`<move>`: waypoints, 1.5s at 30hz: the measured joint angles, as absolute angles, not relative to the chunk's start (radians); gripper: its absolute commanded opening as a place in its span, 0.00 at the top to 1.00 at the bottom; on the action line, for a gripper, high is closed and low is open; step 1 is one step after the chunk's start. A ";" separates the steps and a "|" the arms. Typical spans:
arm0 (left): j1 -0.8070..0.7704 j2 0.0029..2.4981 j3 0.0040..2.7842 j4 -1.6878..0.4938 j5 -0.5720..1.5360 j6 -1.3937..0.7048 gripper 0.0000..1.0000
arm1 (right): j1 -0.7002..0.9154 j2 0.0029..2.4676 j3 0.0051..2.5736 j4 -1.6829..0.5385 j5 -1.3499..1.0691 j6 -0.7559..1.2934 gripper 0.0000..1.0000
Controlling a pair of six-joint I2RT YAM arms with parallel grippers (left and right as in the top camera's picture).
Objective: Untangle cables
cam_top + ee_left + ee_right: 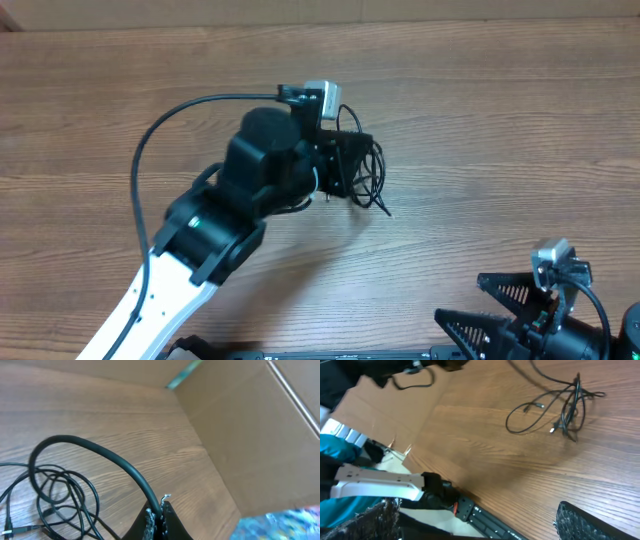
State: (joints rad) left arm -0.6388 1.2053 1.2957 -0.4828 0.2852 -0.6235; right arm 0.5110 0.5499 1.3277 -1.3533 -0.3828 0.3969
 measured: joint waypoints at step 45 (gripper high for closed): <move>-0.580 0.826 1.392 -0.472 0.297 -0.104 0.96 | 0.697 1.354 0.955 -0.565 -0.435 0.501 0.16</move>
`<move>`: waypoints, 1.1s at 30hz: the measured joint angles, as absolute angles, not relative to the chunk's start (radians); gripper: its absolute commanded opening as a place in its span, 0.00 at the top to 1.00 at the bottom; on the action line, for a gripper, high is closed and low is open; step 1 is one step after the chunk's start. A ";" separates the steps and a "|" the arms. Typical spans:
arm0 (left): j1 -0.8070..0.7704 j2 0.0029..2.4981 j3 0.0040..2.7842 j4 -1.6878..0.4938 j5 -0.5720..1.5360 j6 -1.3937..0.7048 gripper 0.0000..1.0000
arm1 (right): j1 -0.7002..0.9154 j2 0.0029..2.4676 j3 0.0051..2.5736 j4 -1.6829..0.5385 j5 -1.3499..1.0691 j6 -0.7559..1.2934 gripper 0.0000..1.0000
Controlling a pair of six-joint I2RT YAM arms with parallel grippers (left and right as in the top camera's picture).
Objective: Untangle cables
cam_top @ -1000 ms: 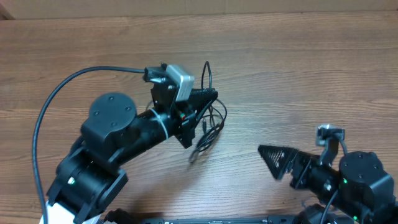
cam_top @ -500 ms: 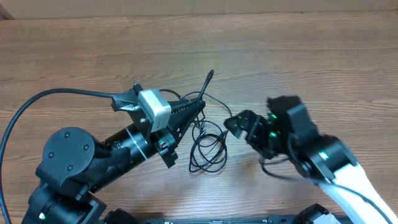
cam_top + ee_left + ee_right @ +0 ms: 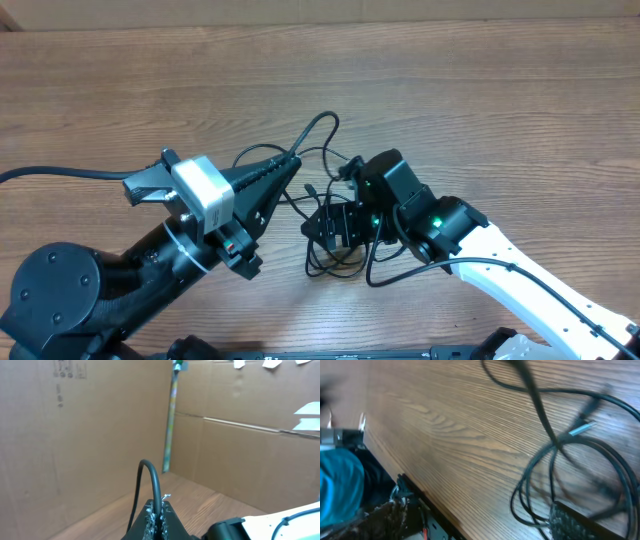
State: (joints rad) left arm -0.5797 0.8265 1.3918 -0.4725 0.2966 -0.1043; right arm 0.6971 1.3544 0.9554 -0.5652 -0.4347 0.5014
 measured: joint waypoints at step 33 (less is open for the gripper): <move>-0.580 0.831 1.472 -0.812 0.117 -0.182 0.96 | 0.709 1.457 0.955 -0.047 -0.228 0.453 0.96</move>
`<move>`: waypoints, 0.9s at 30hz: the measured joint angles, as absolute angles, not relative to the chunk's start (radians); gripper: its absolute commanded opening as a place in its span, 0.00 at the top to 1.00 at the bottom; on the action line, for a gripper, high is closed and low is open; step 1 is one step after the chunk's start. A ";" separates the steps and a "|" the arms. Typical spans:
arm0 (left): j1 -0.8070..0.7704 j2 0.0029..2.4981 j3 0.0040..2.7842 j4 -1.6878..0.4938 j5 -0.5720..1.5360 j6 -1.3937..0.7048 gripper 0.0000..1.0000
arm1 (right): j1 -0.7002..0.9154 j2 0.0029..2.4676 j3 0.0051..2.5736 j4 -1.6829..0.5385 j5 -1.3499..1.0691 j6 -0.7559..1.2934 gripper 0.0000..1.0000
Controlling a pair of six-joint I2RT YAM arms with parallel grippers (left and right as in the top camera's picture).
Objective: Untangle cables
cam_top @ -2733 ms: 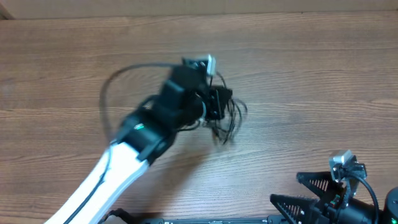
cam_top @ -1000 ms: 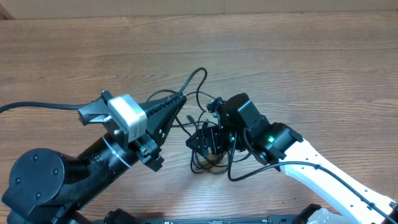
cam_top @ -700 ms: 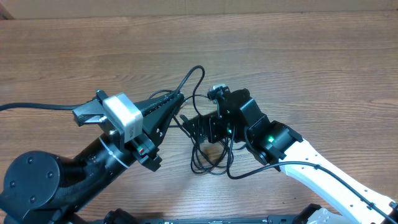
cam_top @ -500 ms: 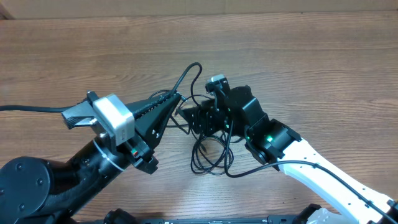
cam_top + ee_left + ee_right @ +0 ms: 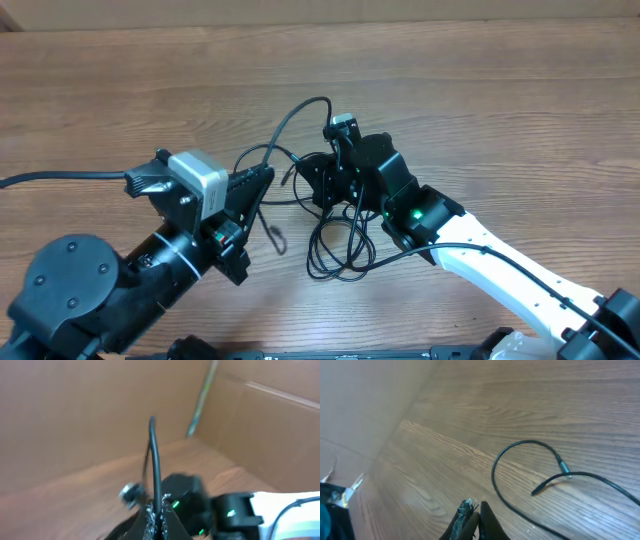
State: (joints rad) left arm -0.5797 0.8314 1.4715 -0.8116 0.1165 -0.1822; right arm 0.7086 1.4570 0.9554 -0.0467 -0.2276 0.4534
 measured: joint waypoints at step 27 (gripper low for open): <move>-0.580 1.137 1.473 -0.921 -0.195 -0.567 0.96 | 0.709 0.936 0.955 -0.484 -0.325 0.448 0.96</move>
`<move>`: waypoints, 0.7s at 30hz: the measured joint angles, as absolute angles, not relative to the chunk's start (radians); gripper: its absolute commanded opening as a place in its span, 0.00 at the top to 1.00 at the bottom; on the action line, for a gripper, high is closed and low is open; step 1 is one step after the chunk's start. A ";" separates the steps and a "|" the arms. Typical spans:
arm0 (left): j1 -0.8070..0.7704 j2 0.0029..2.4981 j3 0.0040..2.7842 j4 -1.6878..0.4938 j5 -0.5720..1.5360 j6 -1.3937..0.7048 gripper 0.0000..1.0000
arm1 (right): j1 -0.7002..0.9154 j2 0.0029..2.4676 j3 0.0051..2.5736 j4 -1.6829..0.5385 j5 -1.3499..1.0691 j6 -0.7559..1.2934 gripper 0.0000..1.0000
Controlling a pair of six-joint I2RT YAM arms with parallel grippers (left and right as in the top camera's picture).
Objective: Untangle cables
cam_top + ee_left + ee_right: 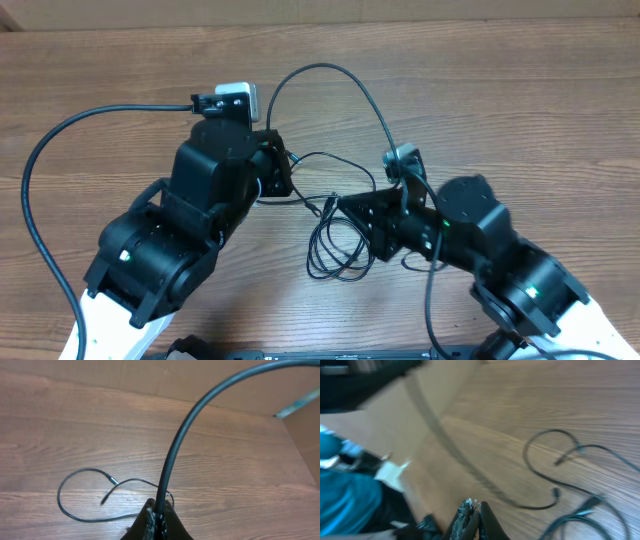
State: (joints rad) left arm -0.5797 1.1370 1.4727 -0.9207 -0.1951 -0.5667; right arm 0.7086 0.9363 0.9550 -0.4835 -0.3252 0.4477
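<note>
A loose tangle of thin black cable (335,248) lies on the wooden table (520,90) between the arms. My left gripper (282,178) is at its upper left, shut on a thick black cable (184,435). That cable arcs high (330,70) over toward the right arm. The left wrist view shows the left gripper (159,511) clamped on it, with a thin cable loop (82,491) on the wood below. My right gripper (348,208) is at the tangle's right edge. In its wrist view the right gripper (474,508) is shut, with no cable visible between the fingers.
A cardboard wall (150,377) borders the table's far side. The left arm's own camera cable (60,150) loops out to the left. Something teal (340,505) shows blurred beyond the table edge in the right wrist view.
The left arm has reached farther up the table, still shut on the thick cable. The right gripper, then at the tangle's top, now sits lower and to its right, still shut.
At first my left gripper was shut on the thick cable over the tangle while the right arm rested open at the bottom right. Then the left was back at the left and the right was open on the tangle. Then the right was shut there. Now both have shifted apart.
</note>
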 measured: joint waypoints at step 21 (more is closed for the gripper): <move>-0.574 1.141 1.473 -0.916 0.074 -0.685 0.96 | 0.763 1.015 0.955 -0.442 -0.310 0.227 0.96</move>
State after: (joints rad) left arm -0.5739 1.1412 1.4727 -0.9157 0.0742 -0.6846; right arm 0.7631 1.0145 0.9550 -0.4416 -0.3099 0.2272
